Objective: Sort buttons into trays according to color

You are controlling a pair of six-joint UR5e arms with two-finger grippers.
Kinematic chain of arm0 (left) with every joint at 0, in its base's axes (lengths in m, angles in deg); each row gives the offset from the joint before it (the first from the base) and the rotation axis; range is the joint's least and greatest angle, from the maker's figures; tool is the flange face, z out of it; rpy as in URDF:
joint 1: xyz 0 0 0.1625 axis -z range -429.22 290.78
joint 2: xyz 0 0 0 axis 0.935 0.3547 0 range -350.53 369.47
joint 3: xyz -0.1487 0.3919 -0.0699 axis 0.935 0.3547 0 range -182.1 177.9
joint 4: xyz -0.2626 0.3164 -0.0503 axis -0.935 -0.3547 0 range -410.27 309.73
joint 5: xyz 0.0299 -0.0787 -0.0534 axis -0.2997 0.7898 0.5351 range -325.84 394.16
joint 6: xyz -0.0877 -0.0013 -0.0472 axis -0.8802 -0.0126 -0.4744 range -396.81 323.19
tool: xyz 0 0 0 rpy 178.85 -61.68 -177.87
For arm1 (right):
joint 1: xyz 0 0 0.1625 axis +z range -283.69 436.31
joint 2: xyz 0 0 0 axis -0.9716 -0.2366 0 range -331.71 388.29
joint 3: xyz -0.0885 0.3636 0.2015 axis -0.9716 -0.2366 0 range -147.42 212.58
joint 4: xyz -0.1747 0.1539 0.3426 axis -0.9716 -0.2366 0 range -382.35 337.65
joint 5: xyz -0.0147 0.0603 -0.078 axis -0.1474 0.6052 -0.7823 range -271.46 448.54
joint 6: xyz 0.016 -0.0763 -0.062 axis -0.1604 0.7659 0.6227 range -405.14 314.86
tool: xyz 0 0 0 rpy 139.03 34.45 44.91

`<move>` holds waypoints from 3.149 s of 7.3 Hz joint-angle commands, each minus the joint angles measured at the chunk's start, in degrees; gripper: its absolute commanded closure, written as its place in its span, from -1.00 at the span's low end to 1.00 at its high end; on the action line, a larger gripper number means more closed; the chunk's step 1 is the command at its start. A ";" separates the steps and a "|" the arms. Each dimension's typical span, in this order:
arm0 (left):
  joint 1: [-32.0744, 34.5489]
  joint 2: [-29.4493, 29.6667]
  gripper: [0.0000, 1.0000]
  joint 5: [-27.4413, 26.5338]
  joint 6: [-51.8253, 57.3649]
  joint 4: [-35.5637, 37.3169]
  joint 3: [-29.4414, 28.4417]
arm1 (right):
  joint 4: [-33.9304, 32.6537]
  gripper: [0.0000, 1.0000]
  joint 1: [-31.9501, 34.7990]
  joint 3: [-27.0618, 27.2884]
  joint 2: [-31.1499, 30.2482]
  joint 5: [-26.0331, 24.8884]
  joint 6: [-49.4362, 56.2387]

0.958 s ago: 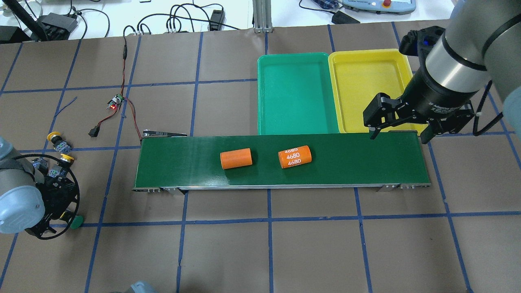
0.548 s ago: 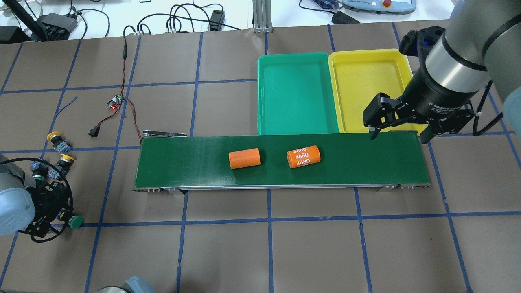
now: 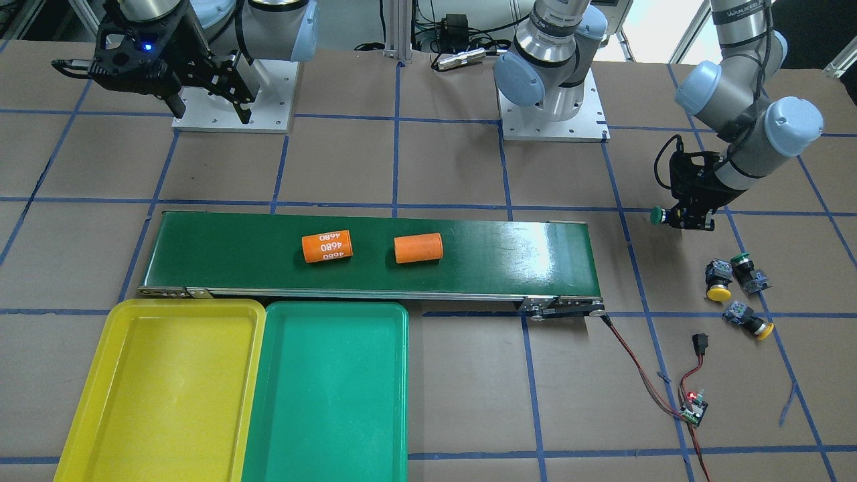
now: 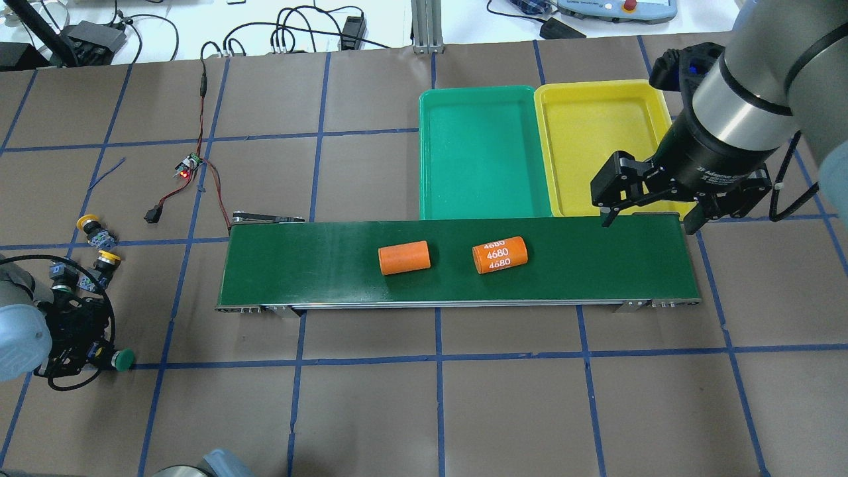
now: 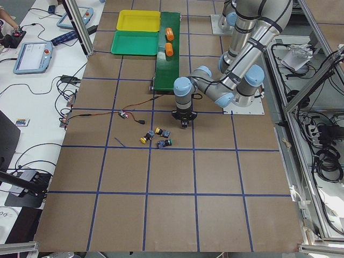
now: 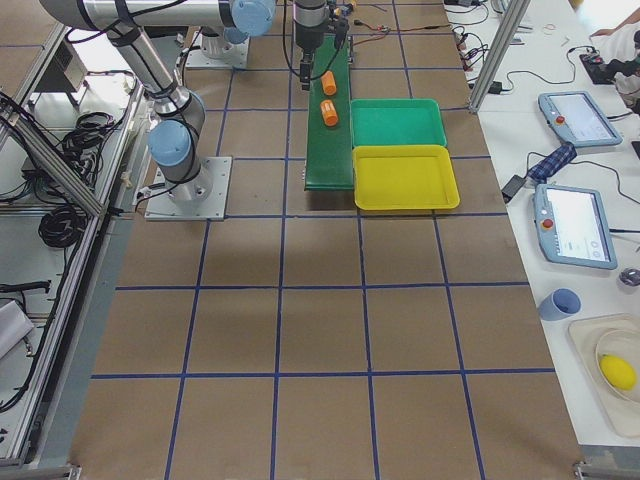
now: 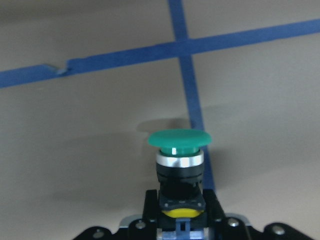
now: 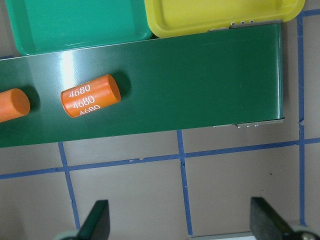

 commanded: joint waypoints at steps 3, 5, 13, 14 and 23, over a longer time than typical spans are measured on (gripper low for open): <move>21.00 -0.74 0.52 4.18 -31.68 -24.87 -20.14 | -0.07 -1.00 0.00 0.00 0.09 -0.03 0.09; 35.32 -0.05 0.52 4.36 -50.77 -28.88 -22.73 | -0.16 -1.00 0.00 0.00 0.09 -0.03 0.00; 43.95 -1.17 -1.00 6.92 -65.47 -6.98 -10.50 | -2.78 -1.00 -0.09 0.00 1.06 0.14 0.01; 38.52 -2.66 -1.00 6.83 -63.02 -9.60 -11.99 | -3.92 -1.00 -0.09 0.00 1.06 -0.12 -0.09; 1.05 6.09 -1.00 3.25 -57.54 -3.14 -13.40 | -7.10 -1.00 0.09 1.05 3.25 -1.09 -31.61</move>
